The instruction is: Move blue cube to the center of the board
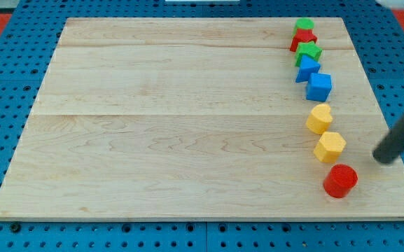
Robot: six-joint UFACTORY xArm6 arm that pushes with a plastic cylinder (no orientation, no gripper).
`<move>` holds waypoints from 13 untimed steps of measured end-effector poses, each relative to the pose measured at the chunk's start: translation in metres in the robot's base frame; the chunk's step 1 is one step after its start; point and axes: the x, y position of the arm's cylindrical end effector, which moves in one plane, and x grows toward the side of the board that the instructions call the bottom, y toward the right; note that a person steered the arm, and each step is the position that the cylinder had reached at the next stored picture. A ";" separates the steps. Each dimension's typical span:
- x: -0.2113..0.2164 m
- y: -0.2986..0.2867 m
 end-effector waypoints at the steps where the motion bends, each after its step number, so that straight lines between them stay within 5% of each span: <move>1: -0.083 -0.017; 3: -0.103 -0.084; 5: -0.144 -0.084; 7: -0.136 -0.180; 8: -0.141 -0.168; 9: -0.160 -0.063; 10: -0.127 -0.078; 12: -0.110 -0.238; 13: -0.129 -0.195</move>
